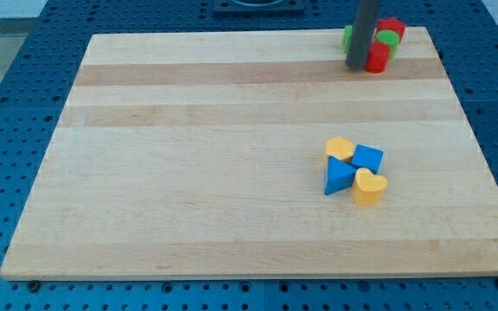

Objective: Touch the bottom of the blue triangle

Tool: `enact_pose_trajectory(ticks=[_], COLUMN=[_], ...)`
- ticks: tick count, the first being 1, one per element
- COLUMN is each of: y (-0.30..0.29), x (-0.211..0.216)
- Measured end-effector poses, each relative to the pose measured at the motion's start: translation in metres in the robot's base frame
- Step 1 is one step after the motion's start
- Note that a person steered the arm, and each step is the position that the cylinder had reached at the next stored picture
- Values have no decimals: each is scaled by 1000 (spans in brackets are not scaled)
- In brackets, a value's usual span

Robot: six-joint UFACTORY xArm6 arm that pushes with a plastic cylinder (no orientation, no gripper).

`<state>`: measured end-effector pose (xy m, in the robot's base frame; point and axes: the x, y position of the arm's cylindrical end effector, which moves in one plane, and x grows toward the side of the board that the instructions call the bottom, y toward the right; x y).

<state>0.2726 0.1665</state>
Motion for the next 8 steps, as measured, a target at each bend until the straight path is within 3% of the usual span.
enact_pose_trajectory(ticks=[1,2,4,5,6,7,8], y=[-9,-34,73,86,65,-5,-41], x=[6,59,127,218,308,338,325])
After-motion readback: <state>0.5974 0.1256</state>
